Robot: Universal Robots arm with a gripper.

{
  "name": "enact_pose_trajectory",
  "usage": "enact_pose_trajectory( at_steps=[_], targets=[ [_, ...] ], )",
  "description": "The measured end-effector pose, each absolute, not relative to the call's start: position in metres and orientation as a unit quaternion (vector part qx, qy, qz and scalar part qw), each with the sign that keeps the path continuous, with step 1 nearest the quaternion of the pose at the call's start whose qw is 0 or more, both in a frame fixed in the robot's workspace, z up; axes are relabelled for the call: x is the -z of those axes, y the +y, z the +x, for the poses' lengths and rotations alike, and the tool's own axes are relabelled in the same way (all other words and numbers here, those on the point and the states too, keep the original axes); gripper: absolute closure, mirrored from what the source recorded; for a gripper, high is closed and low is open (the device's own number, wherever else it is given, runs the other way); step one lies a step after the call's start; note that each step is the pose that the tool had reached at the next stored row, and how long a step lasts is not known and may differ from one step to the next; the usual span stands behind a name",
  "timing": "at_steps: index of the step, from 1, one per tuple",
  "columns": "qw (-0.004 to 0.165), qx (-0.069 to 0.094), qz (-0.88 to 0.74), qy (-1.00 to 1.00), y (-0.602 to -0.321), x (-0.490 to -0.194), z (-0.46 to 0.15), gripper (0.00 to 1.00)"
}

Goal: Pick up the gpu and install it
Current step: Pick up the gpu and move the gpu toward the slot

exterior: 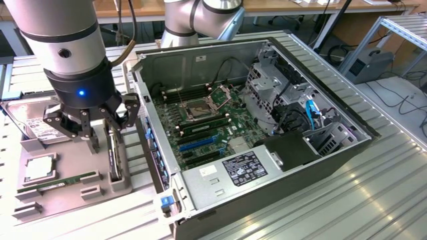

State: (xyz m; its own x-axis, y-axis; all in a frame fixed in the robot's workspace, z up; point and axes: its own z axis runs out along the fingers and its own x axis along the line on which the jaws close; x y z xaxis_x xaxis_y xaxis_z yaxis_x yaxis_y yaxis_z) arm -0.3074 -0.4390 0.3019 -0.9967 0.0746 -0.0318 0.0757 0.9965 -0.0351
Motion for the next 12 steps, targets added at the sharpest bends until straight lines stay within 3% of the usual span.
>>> enact_pose_trajectory(
  at_steps=[12],
  targets=[
    [0.015, 0.021, 0.038, 0.999, -0.4391, -0.2993, -0.3074, 0.52]
  ],
)
